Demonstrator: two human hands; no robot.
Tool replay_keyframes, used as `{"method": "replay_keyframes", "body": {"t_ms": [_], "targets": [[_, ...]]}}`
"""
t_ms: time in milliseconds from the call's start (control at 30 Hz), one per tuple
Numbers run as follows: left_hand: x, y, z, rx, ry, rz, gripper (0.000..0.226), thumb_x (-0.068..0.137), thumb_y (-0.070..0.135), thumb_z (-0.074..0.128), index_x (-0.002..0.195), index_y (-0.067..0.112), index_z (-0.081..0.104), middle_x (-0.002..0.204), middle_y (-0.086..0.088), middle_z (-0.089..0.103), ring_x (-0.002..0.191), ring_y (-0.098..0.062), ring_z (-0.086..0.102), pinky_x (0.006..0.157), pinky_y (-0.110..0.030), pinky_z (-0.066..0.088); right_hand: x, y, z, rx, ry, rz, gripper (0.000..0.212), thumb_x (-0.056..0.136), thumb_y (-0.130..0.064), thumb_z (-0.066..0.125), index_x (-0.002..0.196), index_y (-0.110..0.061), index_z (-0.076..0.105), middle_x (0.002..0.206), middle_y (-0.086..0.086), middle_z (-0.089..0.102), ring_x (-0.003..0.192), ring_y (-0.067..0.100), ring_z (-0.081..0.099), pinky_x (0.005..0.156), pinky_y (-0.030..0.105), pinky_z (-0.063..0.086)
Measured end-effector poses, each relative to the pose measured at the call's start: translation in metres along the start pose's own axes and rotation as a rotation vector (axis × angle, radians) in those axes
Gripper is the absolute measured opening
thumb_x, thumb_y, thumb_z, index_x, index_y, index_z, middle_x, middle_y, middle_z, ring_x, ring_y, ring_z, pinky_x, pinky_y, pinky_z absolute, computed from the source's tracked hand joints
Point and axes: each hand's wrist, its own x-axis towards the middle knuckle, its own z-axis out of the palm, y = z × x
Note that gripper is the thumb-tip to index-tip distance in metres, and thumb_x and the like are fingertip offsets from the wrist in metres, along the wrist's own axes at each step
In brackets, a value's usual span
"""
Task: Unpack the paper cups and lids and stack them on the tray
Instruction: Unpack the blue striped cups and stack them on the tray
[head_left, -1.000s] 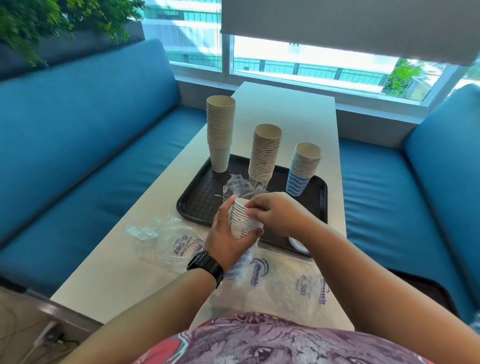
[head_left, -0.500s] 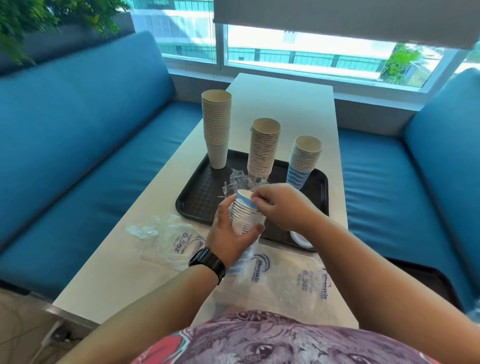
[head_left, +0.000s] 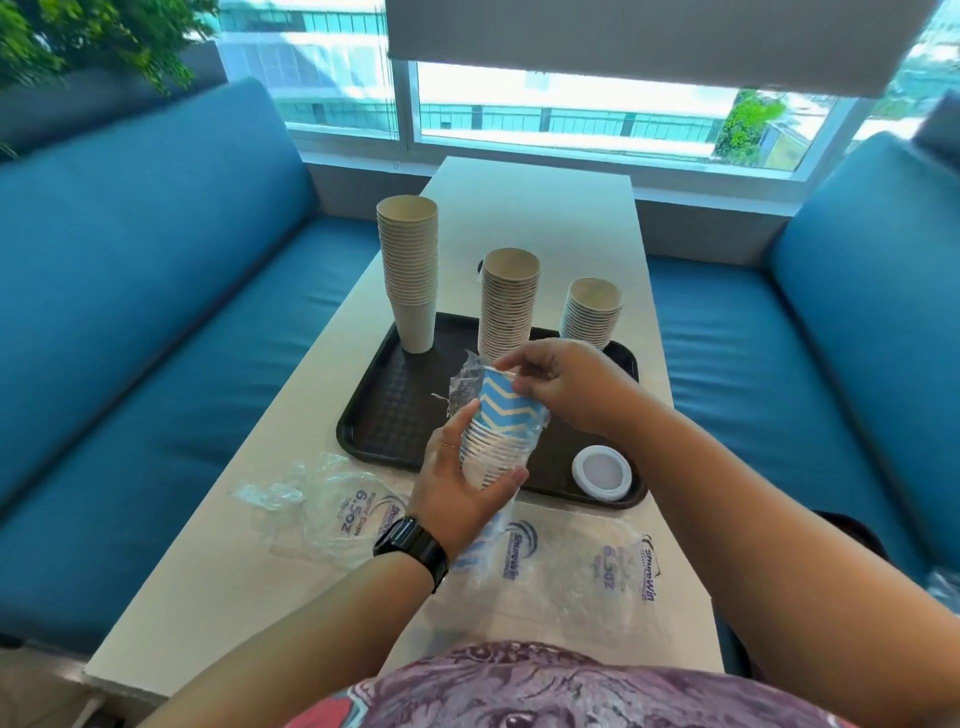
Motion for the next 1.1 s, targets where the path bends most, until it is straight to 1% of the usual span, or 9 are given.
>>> {"method": "replay_keyframes", "body": {"t_ms": [67, 133, 200, 333, 467, 633, 833, 967, 1100], "targets": [[0.002, -0.002, 0.0, -0.002, -0.012, 0.001, 0.084, 0.063, 0.066, 0.069, 0.135, 0.053, 0.029, 0.133, 0.001, 0.049, 0.112, -0.004, 0.054, 0.095, -0.017, 0.04, 0.004, 0.001, -0.009, 0.055, 0.061, 0.007, 0.024, 0.091, -0.011, 0.064, 0.112, -0.021, 0.07, 0.093, -0.008, 0.067, 0.082, 0.002, 0.061, 0.073, 0.012, 0.046], [0.004, -0.002, 0.0, -0.018, -0.013, -0.001, 0.084, 0.065, 0.058, 0.078, 0.134, 0.054, 0.03, 0.131, 0.003, 0.047, 0.111, 0.001, 0.051, 0.092, -0.002, 0.032, 0.01, 0.004, -0.024, 0.09, 0.185, 0.015, 0.023, 0.09, -0.009, 0.065, 0.109, -0.019, 0.072, 0.097, -0.007, 0.068, 0.085, 0.004, 0.061, 0.076, 0.015, 0.044], [0.006, -0.002, 0.001, -0.03, -0.016, 0.001, 0.085, 0.067, 0.053, 0.082, 0.135, 0.054, 0.031, 0.131, 0.004, 0.046, 0.112, 0.002, 0.049, 0.088, 0.007, 0.026, 0.018, 0.007, -0.042, 0.063, 0.291, 0.028, 0.022, 0.089, -0.01, 0.065, 0.108, -0.018, 0.073, 0.097, -0.008, 0.066, 0.089, 0.007, 0.06, 0.079, 0.019, 0.044], [0.012, -0.005, 0.002, -0.028, -0.038, 0.028, 0.088, 0.064, 0.067, 0.069, 0.141, 0.051, 0.029, 0.133, 0.006, 0.044, 0.112, 0.01, 0.046, 0.092, 0.005, 0.026, 0.032, 0.013, -0.075, -0.078, 0.479, 0.028, 0.024, 0.089, -0.011, 0.064, 0.109, -0.017, 0.074, 0.102, -0.003, 0.069, 0.099, 0.014, 0.061, 0.092, 0.029, 0.048], [0.016, -0.008, 0.004, -0.003, -0.066, 0.03, 0.091, 0.064, 0.068, 0.068, 0.142, 0.053, 0.024, 0.135, 0.009, 0.042, 0.109, 0.024, 0.039, 0.089, 0.008, 0.024, 0.053, 0.025, -0.093, -0.236, 0.59, 0.057, 0.026, 0.092, -0.016, 0.06, 0.115, -0.018, 0.071, 0.114, 0.004, 0.068, 0.108, 0.023, 0.059, 0.095, 0.031, 0.044], [0.02, -0.009, 0.007, 0.003, -0.063, 0.028, 0.09, 0.063, 0.067, 0.067, 0.14, 0.056, 0.02, 0.132, 0.012, 0.041, 0.112, 0.03, 0.035, 0.083, 0.009, 0.027, 0.07, 0.046, -0.089, -0.353, 0.583, 0.121, 0.028, 0.094, -0.016, 0.057, 0.119, -0.017, 0.069, 0.12, 0.007, 0.065, 0.116, 0.027, 0.055, 0.094, 0.031, 0.04], [0.02, -0.011, 0.008, 0.0, -0.058, 0.021, 0.088, 0.064, 0.067, 0.067, 0.14, 0.056, 0.023, 0.129, 0.015, 0.039, 0.112, 0.032, 0.033, 0.084, 0.009, 0.027, 0.072, 0.078, -0.058, -0.383, 0.496, 0.192, 0.026, 0.092, -0.018, 0.059, 0.115, -0.017, 0.071, 0.118, 0.008, 0.067, 0.112, 0.03, 0.058, 0.091, 0.034, 0.044], [0.021, -0.011, 0.009, 0.004, -0.059, 0.011, 0.089, 0.064, 0.069, 0.066, 0.138, 0.062, 0.017, 0.13, 0.019, 0.037, 0.113, 0.031, 0.032, 0.085, 0.009, 0.026, 0.067, 0.089, -0.041, -0.39, 0.454, 0.214, 0.027, 0.094, -0.017, 0.058, 0.117, -0.017, 0.071, 0.12, 0.01, 0.068, 0.111, 0.032, 0.059, 0.092, 0.035, 0.044], [0.02, -0.01, 0.011, -0.006, -0.056, 0.01, 0.09, 0.065, 0.068, 0.067, 0.139, 0.06, 0.018, 0.13, 0.02, 0.038, 0.114, 0.03, 0.034, 0.087, 0.008, 0.026, 0.064, 0.097, -0.031, -0.405, 0.449, 0.216, 0.032, 0.094, -0.009, 0.054, 0.121, -0.017, 0.068, 0.122, 0.01, 0.067, 0.114, 0.033, 0.058, 0.1, 0.036, 0.039]]}}
